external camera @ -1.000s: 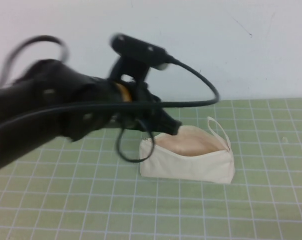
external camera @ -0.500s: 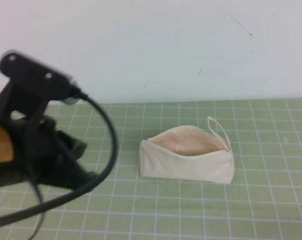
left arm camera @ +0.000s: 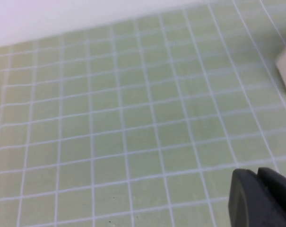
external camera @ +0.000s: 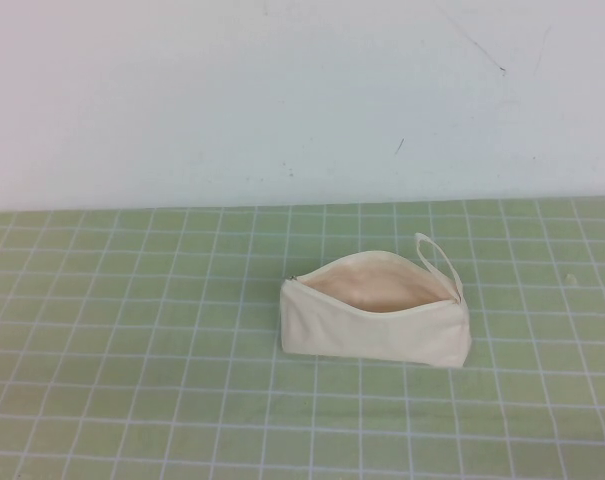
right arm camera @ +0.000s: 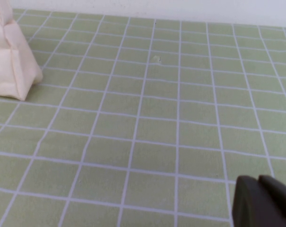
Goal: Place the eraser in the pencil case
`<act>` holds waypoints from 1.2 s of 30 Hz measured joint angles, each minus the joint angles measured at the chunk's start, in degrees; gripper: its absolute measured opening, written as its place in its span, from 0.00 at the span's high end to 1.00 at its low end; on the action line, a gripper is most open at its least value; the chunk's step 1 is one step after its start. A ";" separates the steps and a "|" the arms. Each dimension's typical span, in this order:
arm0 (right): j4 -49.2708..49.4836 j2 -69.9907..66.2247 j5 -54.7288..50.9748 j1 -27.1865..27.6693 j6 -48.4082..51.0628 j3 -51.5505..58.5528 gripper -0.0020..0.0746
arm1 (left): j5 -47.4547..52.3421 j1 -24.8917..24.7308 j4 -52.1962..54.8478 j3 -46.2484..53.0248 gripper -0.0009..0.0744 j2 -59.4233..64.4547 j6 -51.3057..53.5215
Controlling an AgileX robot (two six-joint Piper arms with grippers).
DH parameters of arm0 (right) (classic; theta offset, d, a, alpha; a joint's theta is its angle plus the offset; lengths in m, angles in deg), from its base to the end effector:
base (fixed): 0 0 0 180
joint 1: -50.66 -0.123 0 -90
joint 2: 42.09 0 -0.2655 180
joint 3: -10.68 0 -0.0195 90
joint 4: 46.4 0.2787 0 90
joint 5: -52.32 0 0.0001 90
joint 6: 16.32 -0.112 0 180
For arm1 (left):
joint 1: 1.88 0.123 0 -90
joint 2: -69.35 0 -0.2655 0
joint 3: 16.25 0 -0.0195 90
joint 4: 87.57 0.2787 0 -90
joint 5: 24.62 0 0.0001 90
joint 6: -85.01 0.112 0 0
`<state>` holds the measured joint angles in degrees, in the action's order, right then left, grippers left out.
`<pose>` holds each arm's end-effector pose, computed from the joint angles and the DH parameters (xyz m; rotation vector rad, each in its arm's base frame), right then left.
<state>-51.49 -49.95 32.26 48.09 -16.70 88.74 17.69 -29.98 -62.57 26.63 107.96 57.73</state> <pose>0.1213 0.0020 0.1678 -0.0912 1.8463 -0.0504 0.1537 -0.0459 0.2938 0.1902 2.0797 -0.0800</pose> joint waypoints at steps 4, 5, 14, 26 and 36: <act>0.00 0.00 0.00 0.00 0.00 0.00 0.98 | -9.34 7.08 -0.10 9.53 0.99 -10.81 -0.97; 0.00 0.00 0.00 0.00 0.00 0.00 0.98 | -11.66 8.68 -0.10 11.58 0.99 -12.64 -1.28; 0.00 0.00 0.00 0.00 0.00 0.00 0.98 | -20.93 17.02 -8.23 22.13 0.99 -25.43 0.56; 0.00 0.00 0.00 0.00 0.00 0.00 0.98 | -26.01 27.86 -27.12 34.73 0.99 -30.73 24.66; 0.00 0.00 0.00 0.00 0.00 0.00 0.98 | -23.88 27.95 -28.04 35.15 0.99 -30.73 25.65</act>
<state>-51.49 -49.95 32.26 48.09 -16.70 88.74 -6.20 -2.04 -90.60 61.78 77.23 83.37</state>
